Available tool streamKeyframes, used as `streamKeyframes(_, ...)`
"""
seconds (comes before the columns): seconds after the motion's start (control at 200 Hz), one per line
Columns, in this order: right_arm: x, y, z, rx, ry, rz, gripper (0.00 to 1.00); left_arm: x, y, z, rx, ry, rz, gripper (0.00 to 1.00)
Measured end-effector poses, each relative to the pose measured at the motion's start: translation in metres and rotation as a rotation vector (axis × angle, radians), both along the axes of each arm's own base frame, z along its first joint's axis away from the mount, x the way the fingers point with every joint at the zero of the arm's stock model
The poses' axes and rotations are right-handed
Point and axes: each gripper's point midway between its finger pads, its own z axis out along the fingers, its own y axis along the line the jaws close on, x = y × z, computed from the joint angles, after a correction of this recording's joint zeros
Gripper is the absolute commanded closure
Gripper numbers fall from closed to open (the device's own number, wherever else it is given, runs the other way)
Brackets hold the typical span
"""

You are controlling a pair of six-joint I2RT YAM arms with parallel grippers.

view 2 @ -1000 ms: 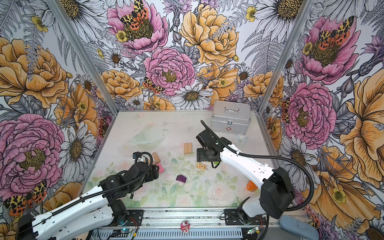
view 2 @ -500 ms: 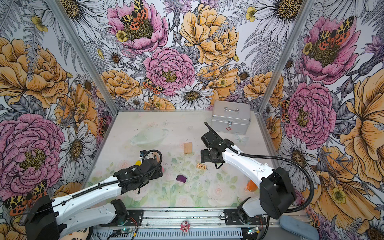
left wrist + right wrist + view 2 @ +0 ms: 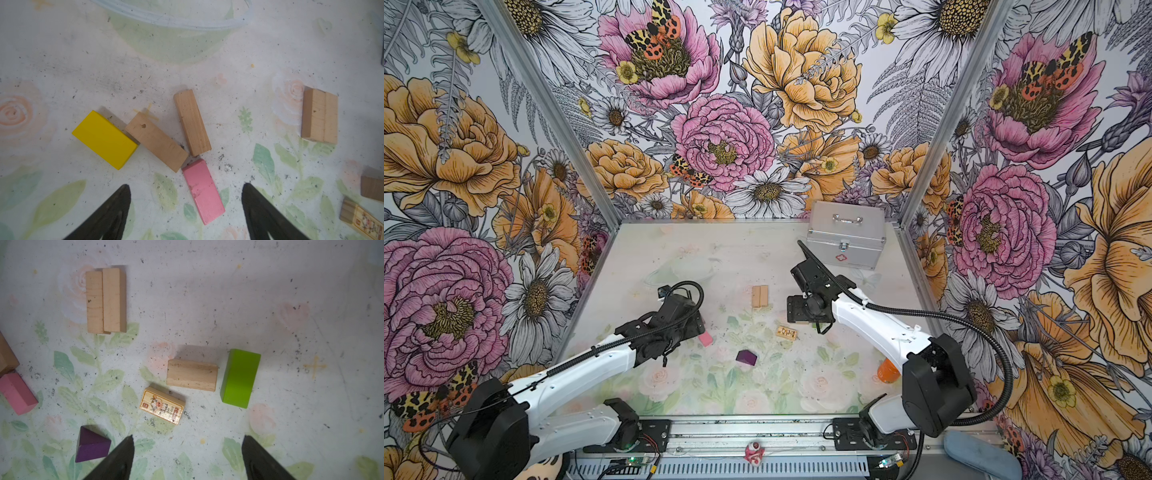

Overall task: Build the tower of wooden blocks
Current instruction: 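Move the left gripper over the pink block while the right gripper hovers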

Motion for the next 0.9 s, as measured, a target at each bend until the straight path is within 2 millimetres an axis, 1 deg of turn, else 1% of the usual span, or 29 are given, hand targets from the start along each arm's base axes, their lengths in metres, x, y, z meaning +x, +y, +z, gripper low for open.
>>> streamKeyframes(0.135, 0.008, 0.008, 0.012, 0.028, -0.027, 0.012, 0.17, 0.003, -0.002, -0.005, -0.008, 0.012, -0.005, 0.19)
streamKeyframes(0.205, 0.011, 0.011, 0.014, 0.039, -0.035, 0.016, 0.17, 0.003, -0.004, -0.008, -0.013, 0.016, -0.009, 0.2)
streamKeyframes(0.405, 0.012, 0.015, 0.008, 0.037, -0.018, 0.023, 0.17, -0.003, -0.009, -0.016, -0.023, 0.036, -0.038, 0.2)
streamKeyframes(0.495, 0.012, 0.016, 0.007, 0.037, -0.014, 0.026, 0.17, -0.007, -0.02, -0.02, -0.024, 0.051, -0.073, 0.2)
streamKeyframes(0.605, 0.012, 0.016, 0.007, 0.036, -0.015, 0.029, 0.17, -0.014, -0.03, -0.033, -0.012, 0.096, -0.114, 0.21)
streamKeyframes(0.801, 0.009, 0.014, 0.012, 0.046, -0.032, 0.028, 0.17, -0.036, -0.057, -0.052, 0.004, 0.158, -0.205, 0.2)
streamKeyframes(0.901, 0.006, 0.011, 0.017, 0.053, -0.045, 0.027, 0.17, -0.038, -0.063, -0.058, 0.002, 0.17, -0.212, 0.21)
